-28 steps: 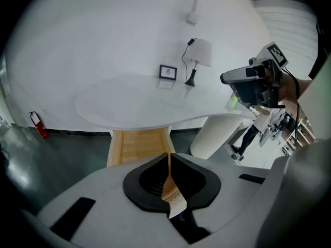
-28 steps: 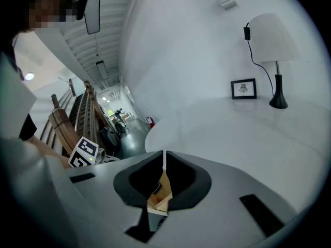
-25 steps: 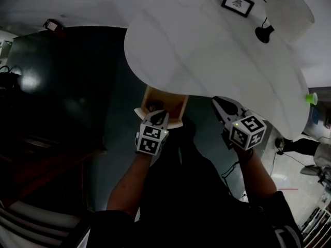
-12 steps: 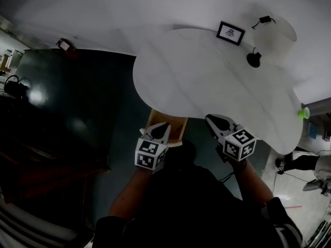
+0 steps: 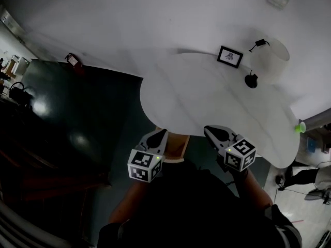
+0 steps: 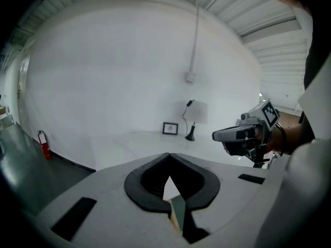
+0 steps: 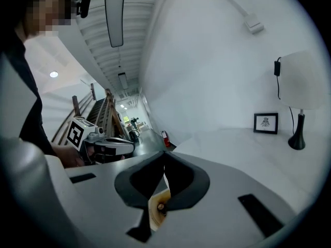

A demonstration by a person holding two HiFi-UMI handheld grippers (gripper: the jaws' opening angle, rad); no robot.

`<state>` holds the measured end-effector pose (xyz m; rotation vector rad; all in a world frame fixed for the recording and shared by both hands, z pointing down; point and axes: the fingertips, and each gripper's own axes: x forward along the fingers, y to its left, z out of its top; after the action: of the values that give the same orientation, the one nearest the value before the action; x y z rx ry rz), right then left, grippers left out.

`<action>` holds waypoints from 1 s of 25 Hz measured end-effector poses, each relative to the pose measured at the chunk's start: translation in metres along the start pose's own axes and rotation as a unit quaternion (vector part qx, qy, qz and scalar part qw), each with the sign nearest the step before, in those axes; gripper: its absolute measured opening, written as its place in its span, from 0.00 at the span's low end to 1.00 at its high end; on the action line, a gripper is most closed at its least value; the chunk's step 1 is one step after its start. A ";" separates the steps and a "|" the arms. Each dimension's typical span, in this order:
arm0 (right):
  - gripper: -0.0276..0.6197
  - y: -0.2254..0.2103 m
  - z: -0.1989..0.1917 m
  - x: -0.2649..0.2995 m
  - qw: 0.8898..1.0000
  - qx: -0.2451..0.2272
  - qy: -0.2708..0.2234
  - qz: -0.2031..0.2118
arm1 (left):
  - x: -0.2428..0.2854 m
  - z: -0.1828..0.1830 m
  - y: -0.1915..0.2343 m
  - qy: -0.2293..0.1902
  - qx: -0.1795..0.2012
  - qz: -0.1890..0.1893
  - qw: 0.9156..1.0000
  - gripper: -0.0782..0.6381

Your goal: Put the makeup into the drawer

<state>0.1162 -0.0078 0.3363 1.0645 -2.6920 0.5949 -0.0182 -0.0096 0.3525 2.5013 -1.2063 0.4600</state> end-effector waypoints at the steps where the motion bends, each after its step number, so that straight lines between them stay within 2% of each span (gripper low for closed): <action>1: 0.07 0.004 0.008 -0.002 1.000 -0.004 -0.008 0.002 | -0.004 0.007 0.001 -0.005 0.002 0.002 1.000 0.13; 7: 0.07 0.036 0.050 -0.012 0.996 -0.068 -0.041 0.035 | -0.024 0.049 0.002 -0.051 0.013 0.004 0.999 0.13; 13: 0.07 0.059 0.093 -0.024 0.990 -0.101 -0.084 0.043 | -0.045 0.088 -0.005 -0.105 0.033 0.003 0.994 0.13; 18: 0.07 0.067 0.118 -0.034 0.986 -0.112 -0.117 0.035 | -0.063 0.103 -0.002 -0.128 0.034 0.011 0.991 0.13; 25: 0.07 0.068 0.122 -0.032 0.985 -0.109 -0.136 0.017 | -0.078 0.112 0.009 -0.144 0.044 0.023 0.988 0.13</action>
<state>0.0896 0.0047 0.1958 1.1120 -2.9254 0.1603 -0.0547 -0.0082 0.2209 2.6882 -1.3780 0.1691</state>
